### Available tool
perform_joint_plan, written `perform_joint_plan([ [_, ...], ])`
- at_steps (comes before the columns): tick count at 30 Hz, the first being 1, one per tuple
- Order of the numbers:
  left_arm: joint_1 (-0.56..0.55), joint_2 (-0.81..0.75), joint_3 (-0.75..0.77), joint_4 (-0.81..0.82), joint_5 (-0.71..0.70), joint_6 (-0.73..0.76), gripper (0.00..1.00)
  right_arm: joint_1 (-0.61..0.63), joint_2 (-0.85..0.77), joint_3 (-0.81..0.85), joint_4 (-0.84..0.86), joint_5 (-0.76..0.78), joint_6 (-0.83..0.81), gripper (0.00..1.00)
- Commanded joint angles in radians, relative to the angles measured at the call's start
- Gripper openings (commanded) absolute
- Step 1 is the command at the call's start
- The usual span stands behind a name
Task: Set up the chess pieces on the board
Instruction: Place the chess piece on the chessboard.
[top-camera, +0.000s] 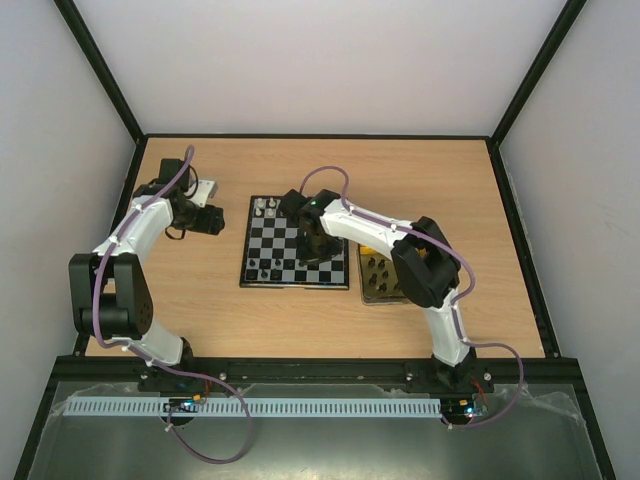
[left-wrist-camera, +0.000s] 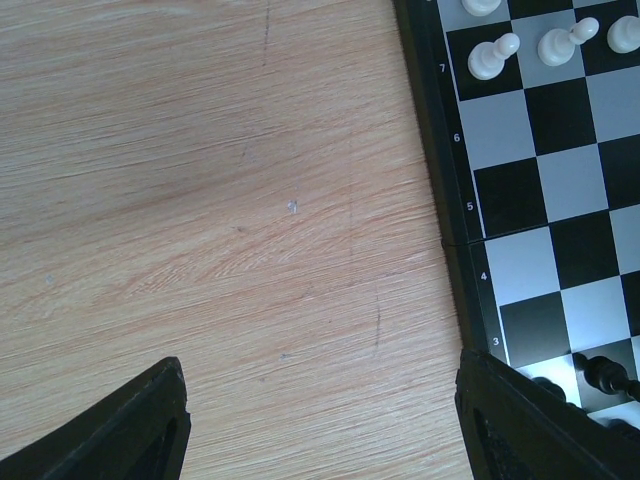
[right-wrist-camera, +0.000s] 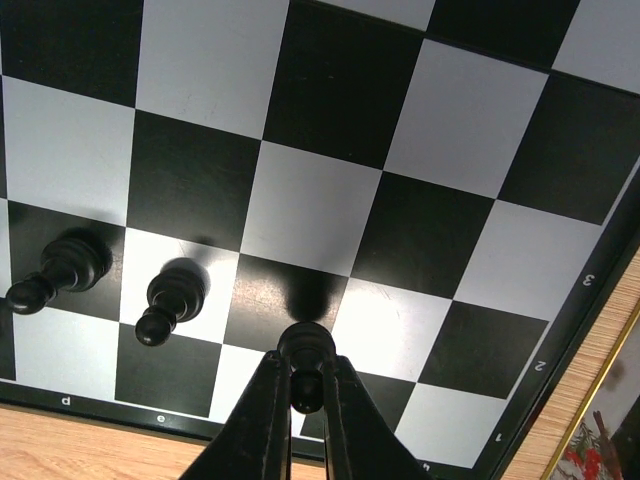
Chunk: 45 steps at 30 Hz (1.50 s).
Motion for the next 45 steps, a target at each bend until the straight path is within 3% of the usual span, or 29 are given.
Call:
perform_joint_plan([
  [1, 0.005, -0.009, -0.005, -0.003, 0.009, -0.005, 0.73, 0.008, 0.022, 0.006, 0.0, 0.008, -0.007, 0.07],
  [27, 0.015, 0.008, 0.003, -0.005, 0.011, 0.001, 0.73, 0.008, 0.053, 0.014, 0.022, -0.003, -0.009, 0.07],
  [32, 0.014, 0.009, 0.004, -0.005, 0.013, 0.002, 0.73, 0.008, 0.047, 0.012, 0.017, 0.008, -0.009, 0.15],
  [45, 0.016, 0.003, 0.004, -0.011, 0.013, 0.002, 0.73, 0.007, 0.053, 0.07, -0.007, 0.049, -0.008, 0.18],
])
